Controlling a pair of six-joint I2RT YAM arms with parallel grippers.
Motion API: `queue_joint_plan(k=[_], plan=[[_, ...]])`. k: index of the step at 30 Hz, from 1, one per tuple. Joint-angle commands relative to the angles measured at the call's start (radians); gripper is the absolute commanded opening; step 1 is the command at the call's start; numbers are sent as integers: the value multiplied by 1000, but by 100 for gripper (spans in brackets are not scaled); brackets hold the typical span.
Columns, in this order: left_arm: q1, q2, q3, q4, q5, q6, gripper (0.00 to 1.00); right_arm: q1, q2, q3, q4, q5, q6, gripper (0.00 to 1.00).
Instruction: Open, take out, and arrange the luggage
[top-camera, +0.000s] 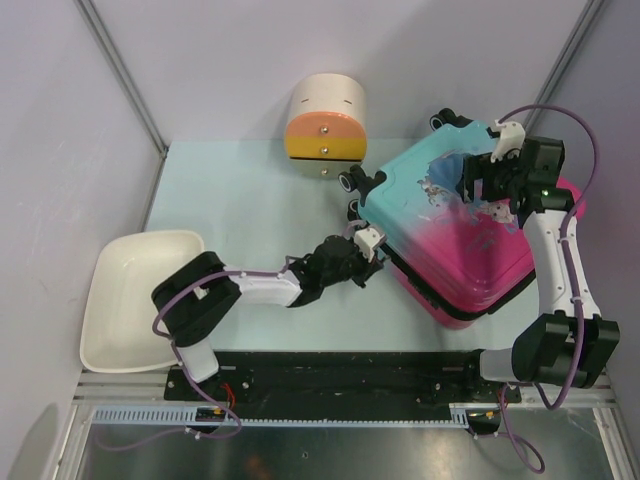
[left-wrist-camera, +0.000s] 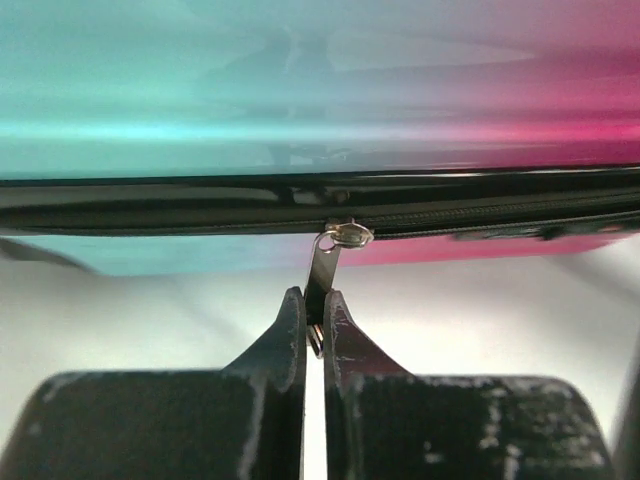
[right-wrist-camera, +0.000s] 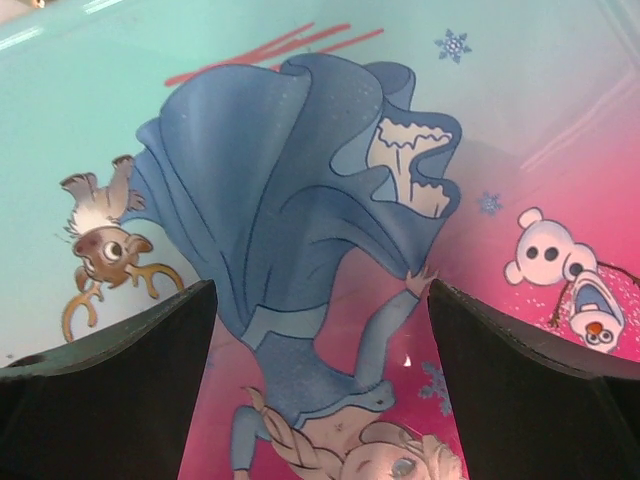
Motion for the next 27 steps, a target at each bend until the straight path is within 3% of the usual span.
queue_joint_plan(k=[1,5,11,17,22,27], plan=[[121,-36,14,-109,-202,269,0,-31,-1,2,-65,-6,-87,92],[205,-21,24,-109,-229,433,0,-56,27,2,-123,-12,-159,90],[371,14,85,-72,-176,496,0,-100,70,0,-183,-25,-227,85],[385,85,191,-8,-188,584,0,-125,111,-4,-197,-34,-250,82],[425,143,257,57,-139,547,0,-131,134,-4,-197,-42,-255,80],[422,177,264,228,-55,581,0,-137,125,-3,-143,-72,-250,80]])
